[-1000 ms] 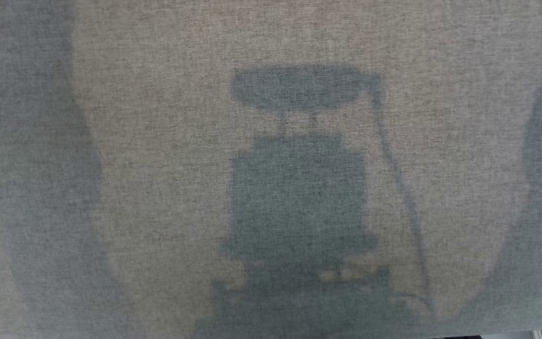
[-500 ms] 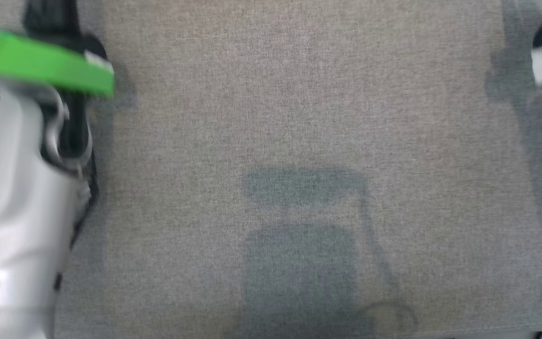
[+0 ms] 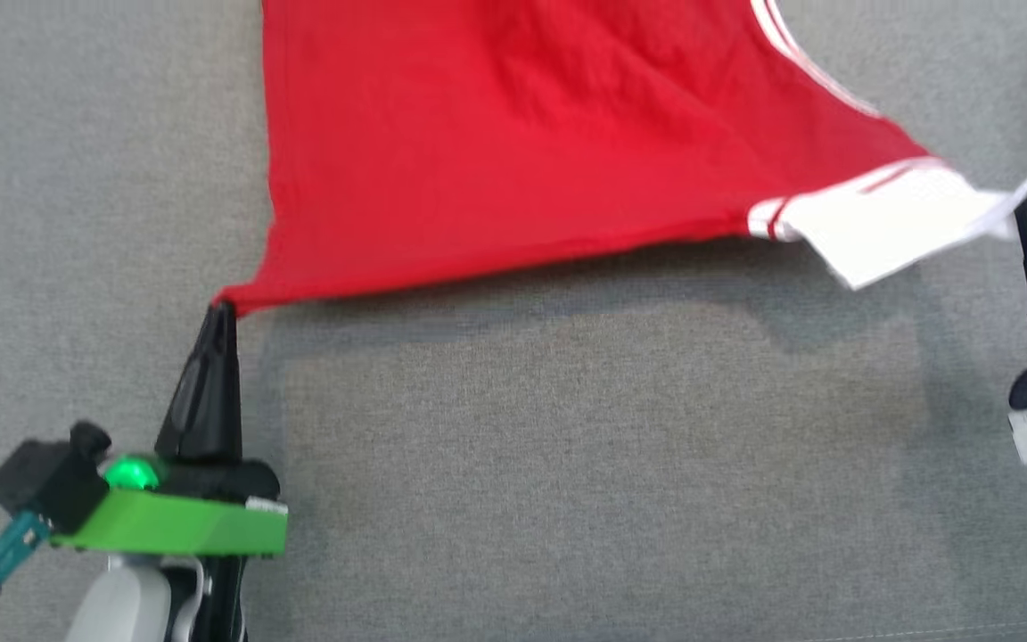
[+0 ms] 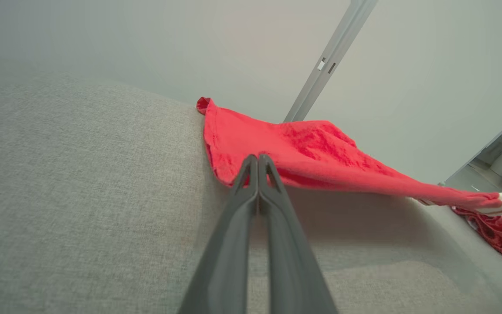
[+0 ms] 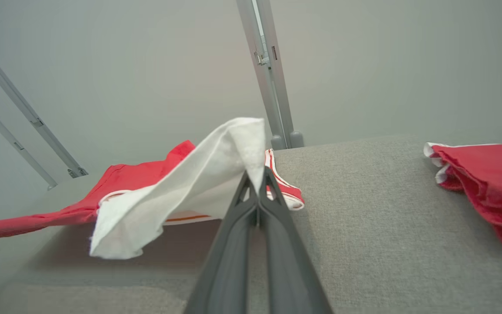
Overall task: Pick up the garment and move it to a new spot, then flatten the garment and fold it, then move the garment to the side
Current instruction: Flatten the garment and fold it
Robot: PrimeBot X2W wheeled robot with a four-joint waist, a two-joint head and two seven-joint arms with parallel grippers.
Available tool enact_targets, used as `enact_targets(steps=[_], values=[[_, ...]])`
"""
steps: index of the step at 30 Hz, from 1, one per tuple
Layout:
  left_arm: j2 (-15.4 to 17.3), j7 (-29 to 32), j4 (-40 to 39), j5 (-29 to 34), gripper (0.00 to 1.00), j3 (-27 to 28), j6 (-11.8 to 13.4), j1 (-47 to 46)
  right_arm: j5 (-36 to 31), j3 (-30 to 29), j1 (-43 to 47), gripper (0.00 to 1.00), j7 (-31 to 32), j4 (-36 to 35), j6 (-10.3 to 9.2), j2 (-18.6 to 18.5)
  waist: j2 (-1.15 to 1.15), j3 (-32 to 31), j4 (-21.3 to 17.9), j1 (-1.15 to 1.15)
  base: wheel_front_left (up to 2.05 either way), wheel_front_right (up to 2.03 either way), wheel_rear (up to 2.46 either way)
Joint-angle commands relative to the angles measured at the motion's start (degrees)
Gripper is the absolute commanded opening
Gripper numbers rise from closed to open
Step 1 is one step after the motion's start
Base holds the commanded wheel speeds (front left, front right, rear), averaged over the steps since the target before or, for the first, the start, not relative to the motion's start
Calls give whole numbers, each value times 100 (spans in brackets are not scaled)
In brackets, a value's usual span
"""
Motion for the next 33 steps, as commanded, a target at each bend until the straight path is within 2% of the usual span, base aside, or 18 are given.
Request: enact_targets(steps=[1,6,8,11,20,23,28,33], values=[[11,-16,-88,50,0,45,21,212,-59,-106,236,0,64,-114,-2,51,0,-570,22,1,0,0,0],[-36,-17,-297,106,0,113,78,756,-285,-492,954,0,404,-459,-2,303,0,-757,66,1,0,0,0],[11,-16,-265,272,0,87,126,895,-410,-485,1178,0,490,-487,-2,395,0,-810,80,1,0,0,0],[-93,-15,-262,248,0,31,139,1196,-525,-426,1530,0,591,-468,-2,505,0,-837,98,1,0,0,0],[-242,73,-497,204,0,-203,327,2111,-447,-569,2401,0,787,-622,-2,408,0,-551,253,1,0,0,0],[-211,129,-609,204,0,-204,350,2004,-395,-666,2361,0,878,-732,-2,300,0,-390,289,1,0,0,0],[-64,409,-776,247,0,-161,399,1479,-289,-540,1757,0,1166,-785,-2,163,0,-184,253,1,0,0,0],[74,774,-868,312,0,-118,508,842,-194,-405,838,0,1459,-411,-1,62,0,-18,197,1,0,0,0]])
